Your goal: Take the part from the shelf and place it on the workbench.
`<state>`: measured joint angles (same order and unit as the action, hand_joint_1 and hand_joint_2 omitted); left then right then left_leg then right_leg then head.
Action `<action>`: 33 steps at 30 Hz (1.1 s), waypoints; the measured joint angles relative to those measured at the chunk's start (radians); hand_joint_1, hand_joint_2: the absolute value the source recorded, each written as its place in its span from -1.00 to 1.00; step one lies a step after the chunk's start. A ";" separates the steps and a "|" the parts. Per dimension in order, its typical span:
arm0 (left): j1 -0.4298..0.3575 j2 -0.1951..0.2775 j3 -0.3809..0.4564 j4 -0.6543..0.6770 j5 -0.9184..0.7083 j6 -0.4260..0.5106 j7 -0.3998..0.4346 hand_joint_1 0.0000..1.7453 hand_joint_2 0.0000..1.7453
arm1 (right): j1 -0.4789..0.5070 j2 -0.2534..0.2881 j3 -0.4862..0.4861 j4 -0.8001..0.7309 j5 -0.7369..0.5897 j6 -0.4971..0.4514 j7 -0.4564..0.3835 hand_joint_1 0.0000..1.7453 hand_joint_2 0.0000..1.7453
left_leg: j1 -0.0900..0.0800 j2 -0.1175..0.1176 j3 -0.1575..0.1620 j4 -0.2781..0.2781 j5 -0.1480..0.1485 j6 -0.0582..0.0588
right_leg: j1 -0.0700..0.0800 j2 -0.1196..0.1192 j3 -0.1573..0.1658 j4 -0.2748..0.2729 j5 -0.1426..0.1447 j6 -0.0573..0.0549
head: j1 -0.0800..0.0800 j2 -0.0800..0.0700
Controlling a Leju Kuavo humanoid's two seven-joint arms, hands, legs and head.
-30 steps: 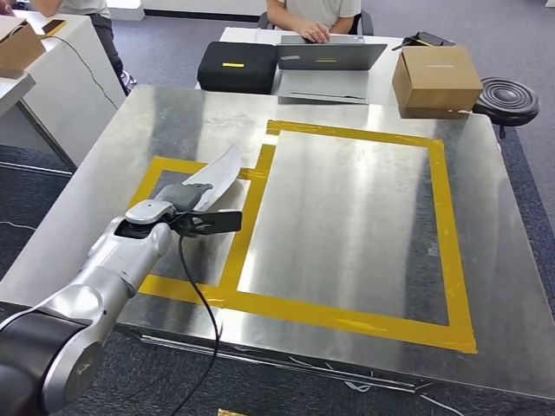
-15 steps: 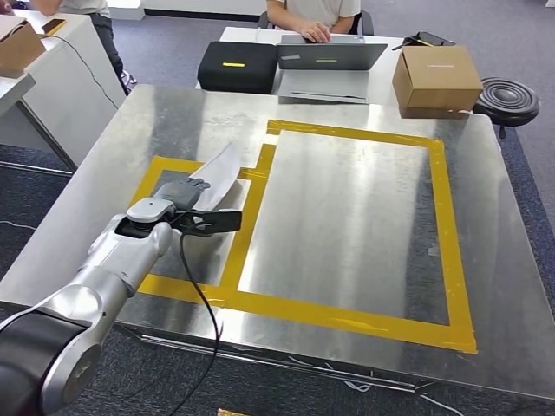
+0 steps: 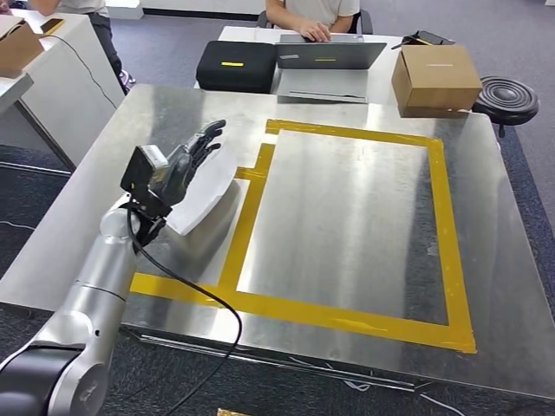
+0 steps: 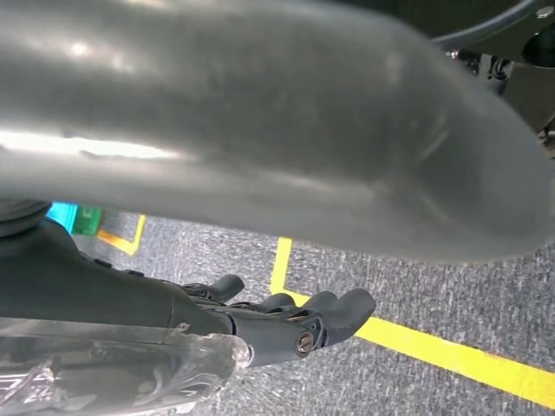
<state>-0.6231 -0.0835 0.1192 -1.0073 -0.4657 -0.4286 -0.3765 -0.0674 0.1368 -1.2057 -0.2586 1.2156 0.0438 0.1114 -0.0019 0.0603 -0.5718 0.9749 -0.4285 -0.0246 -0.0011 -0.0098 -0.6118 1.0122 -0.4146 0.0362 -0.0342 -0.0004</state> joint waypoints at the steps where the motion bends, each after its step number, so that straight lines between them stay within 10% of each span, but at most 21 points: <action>1: 0.009 0.002 0.012 -0.018 0.059 -0.014 -0.003 -1.00 -1.00 | 0.000 0.000 0.000 0.000 0.000 0.002 -0.002 -1.00 -1.00 | 0.000 0.000 0.000 0.000 0.000 0.000 | 0.000 0.000 0.000 0.000 0.000 0.000 | 0.000 0.000; 14: 0.063 -0.020 0.277 -0.245 0.611 0.041 0.078 -1.00 -1.00 | -0.004 0.005 -0.001 0.000 0.009 0.007 -0.008 -1.00 -1.00 | 0.001 0.000 -0.001 0.000 0.001 0.000 | 0.001 -0.001 0.000 0.000 0.000 -0.001 | 0.000 0.000; 20: 0.064 -0.046 0.515 -0.399 0.422 0.295 -0.017 -1.00 -1.00 | -0.005 0.025 -0.002 0.000 0.006 -0.003 0.023 -1.00 -1.00 | 0.001 0.000 -0.001 0.000 0.000 -0.001 | 0.001 0.001 -0.001 0.000 -0.001 -0.001 | 0.000 0.000; 33: 0.159 -0.011 0.885 -0.573 0.220 0.260 -0.152 -1.00 -1.00 | -0.005 0.071 -0.035 -0.002 -0.042 -0.014 0.024 -1.00 -1.00 | 0.002 0.000 -0.002 0.000 -0.001 -0.003 | 0.002 0.000 -0.002 0.000 -0.003 -0.003 | 0.000 0.000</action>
<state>-0.4640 -0.0941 1.0040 -1.5800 -0.2461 -0.1684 -0.5289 -0.0720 0.2077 -1.2406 -0.2611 1.1731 0.0299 0.1358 -0.0002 0.0604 -0.5739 0.9747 -0.4297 -0.0272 0.0010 -0.0094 -0.6135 1.0126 -0.4175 0.0333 -0.0344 -0.0004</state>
